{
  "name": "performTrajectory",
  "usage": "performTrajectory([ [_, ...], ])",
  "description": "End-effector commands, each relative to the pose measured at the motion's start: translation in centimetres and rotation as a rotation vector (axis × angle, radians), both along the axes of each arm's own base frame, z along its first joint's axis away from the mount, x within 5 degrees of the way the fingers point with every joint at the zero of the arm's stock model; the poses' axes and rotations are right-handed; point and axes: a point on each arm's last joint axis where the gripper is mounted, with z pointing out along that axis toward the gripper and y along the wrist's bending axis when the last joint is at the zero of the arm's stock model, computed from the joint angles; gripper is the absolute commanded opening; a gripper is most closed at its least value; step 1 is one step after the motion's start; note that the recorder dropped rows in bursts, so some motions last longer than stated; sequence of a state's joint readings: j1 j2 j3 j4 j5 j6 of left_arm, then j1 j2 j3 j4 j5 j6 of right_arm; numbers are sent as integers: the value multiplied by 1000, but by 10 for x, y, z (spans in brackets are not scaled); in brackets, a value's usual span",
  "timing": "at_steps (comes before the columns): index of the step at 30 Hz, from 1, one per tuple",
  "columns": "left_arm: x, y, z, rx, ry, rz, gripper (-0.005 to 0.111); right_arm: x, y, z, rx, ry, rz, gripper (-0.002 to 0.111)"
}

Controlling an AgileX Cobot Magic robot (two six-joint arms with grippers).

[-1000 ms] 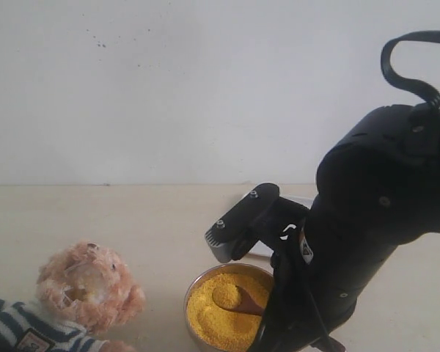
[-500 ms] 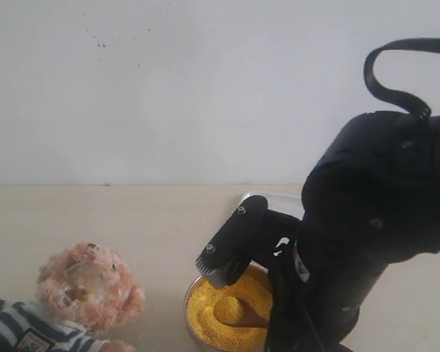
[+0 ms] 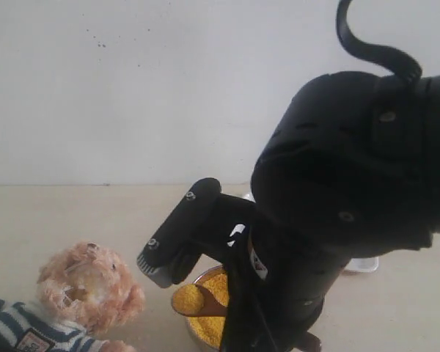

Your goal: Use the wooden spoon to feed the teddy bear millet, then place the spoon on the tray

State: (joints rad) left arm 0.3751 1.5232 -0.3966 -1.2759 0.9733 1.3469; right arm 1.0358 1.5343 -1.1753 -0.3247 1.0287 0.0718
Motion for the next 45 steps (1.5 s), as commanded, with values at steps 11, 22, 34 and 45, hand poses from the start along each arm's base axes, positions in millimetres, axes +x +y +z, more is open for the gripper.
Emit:
performTrajectory([
  [11,0,-1,1,-21,-6,4,4,-13,43,30,87,-55,94,3],
  [22,0,-1,1,-21,-6,4,4,-9,85,22,67,-68,145,3],
  [34,0,-1,1,-21,-6,4,4,7,108,8,-7,-155,175,3],
  [45,0,-1,1,-19,-6,5,4,17,109,-7,-148,-220,200,3],
])
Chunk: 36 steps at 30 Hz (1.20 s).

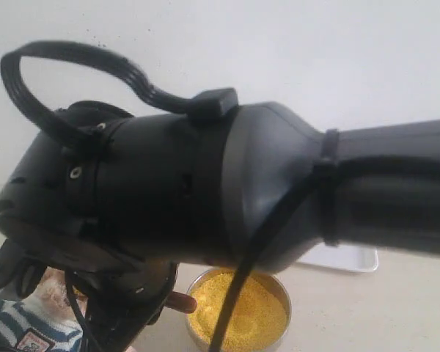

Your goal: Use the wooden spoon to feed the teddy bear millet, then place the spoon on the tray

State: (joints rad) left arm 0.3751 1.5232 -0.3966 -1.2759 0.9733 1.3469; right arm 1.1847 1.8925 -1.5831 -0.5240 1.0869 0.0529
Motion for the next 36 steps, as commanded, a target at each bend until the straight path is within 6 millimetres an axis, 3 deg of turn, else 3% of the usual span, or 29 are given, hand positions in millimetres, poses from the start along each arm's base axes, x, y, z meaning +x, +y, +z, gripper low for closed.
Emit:
performTrajectory([
  [1,0,-1,1,-19,-6,5,4,4,-2,3,-47,-52,9,3],
  [22,0,-1,1,-19,-6,5,4,-21,16,-11,-196,-175,122,3],
  [36,0,-1,1,-19,-6,5,4,-20,25,-20,-273,-262,186,3],
])
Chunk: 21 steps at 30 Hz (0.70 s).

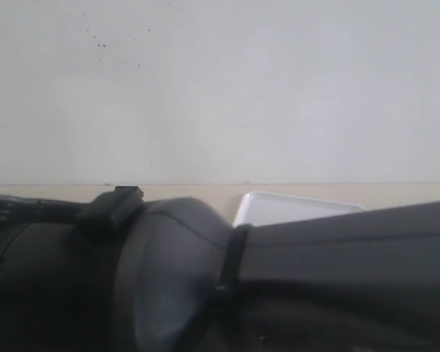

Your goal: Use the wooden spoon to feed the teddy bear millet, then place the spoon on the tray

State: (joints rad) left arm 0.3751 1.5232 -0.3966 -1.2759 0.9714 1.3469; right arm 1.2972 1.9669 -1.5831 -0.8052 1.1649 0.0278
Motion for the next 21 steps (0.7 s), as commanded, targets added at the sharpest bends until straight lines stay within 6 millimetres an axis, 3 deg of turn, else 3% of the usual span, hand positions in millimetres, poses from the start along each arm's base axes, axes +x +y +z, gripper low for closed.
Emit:
performTrajectory([
  [1,0,-1,1,-21,-6,4,4,-1,5,-3,-47,-48,35,3],
  [21,0,-1,1,-21,-6,4,4,-6,12,-4,-121,-180,71,3],
])
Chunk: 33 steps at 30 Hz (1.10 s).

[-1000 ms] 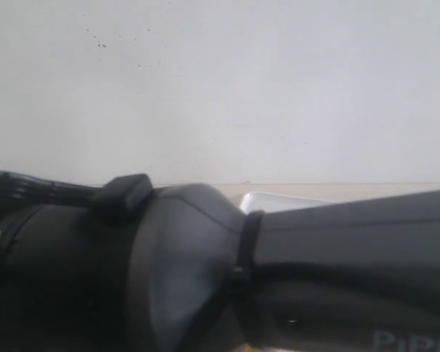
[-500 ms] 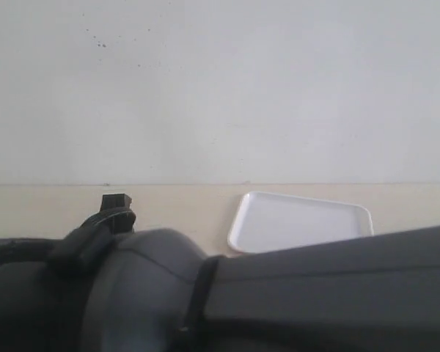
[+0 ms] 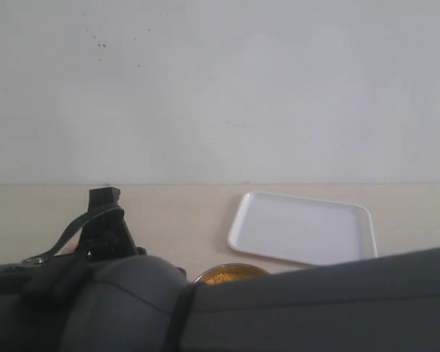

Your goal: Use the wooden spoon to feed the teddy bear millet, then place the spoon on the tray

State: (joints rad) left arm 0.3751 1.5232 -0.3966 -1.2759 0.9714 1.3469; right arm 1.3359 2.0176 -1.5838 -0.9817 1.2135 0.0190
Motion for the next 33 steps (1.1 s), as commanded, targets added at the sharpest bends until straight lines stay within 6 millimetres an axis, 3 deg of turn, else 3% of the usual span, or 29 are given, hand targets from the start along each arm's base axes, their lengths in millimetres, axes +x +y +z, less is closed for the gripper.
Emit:
performTrajectory([
  [1,0,-1,1,-21,-6,4,4,-4,3,5,9,-26,11,3],
  [20,0,-1,1,-21,-6,4,4,-12,9,4,22,-78,33,3],
  [25,0,-1,1,-21,-6,4,4,-9,1,1,17,-92,13,3],
  [33,0,-1,1,-21,-6,4,4,-10,-9,20,142,-85,-53,3],
])
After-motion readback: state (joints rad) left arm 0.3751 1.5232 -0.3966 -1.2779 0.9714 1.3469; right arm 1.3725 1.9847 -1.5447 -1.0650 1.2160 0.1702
